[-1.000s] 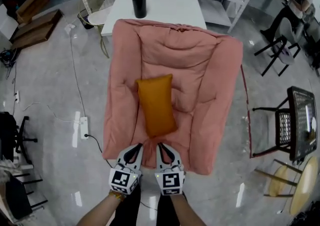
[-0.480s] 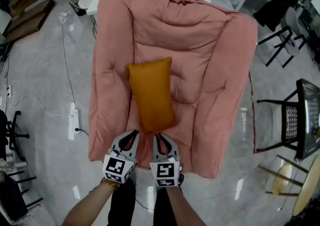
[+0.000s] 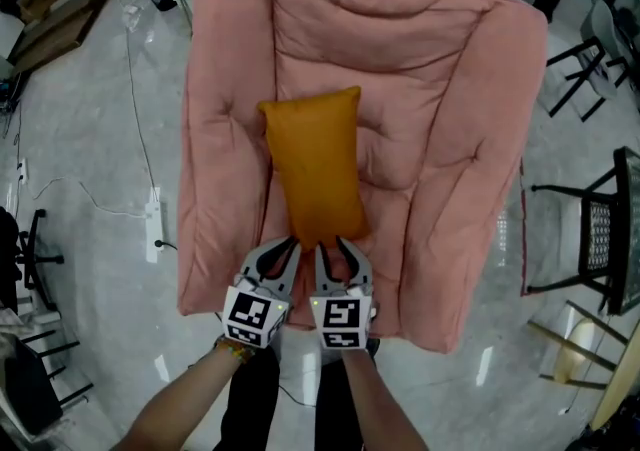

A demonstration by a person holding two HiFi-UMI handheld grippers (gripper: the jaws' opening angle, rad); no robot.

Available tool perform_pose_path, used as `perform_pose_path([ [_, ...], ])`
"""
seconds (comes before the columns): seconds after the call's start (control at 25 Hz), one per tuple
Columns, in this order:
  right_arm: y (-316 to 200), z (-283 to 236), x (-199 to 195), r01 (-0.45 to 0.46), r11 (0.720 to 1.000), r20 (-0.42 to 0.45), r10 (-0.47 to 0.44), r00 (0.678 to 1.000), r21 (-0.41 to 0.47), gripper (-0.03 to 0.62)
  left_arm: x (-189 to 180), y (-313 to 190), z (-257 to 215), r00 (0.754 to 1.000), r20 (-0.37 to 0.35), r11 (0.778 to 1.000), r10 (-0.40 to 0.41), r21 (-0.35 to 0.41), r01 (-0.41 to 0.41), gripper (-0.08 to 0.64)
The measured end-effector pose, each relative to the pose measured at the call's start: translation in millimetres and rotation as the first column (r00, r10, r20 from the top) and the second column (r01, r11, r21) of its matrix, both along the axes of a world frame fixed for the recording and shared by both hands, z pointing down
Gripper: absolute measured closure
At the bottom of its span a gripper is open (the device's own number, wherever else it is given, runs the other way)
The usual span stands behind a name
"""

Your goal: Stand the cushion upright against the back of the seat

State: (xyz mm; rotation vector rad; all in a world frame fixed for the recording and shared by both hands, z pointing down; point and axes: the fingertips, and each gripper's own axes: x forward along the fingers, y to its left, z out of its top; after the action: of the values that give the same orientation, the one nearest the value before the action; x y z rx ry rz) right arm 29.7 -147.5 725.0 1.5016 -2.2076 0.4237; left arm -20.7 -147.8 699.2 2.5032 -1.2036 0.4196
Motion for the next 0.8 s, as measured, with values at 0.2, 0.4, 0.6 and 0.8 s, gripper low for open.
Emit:
perform_pose_path([
  [0.2, -25, 22, 9, -0.04, 0.998, -0.006, 0.04, 0.999, -0.052, 0.403, -7, -1, 5, 1.0, 0.011, 1.0, 0.008, -0.011, -0.008, 0.545],
  [0.4, -39, 50, 9, -0.055, 0.99, 0.022, 0.058, 0.998, -0.129, 0.308, -12, -5, 5, 1.0, 0.011, 1.0, 0.007, -0.018, -0.006, 0.545],
  [0.6, -48, 70, 6, -0.055, 0.985, -0.018, 0.053, 0.998, -0.162, 0.31, -25, -5, 9, 1.0, 0.018, 1.0, -0.004, -0.021, 0.004, 0.545],
  [0.8, -48, 69, 6, -0.032, 0.986, -0.068, 0.021, 0.997, -0.162, 0.418, -37, -1, 12, 0.999, 0.035, 1.0, -0.003, -0.027, 0.004, 0.545],
])
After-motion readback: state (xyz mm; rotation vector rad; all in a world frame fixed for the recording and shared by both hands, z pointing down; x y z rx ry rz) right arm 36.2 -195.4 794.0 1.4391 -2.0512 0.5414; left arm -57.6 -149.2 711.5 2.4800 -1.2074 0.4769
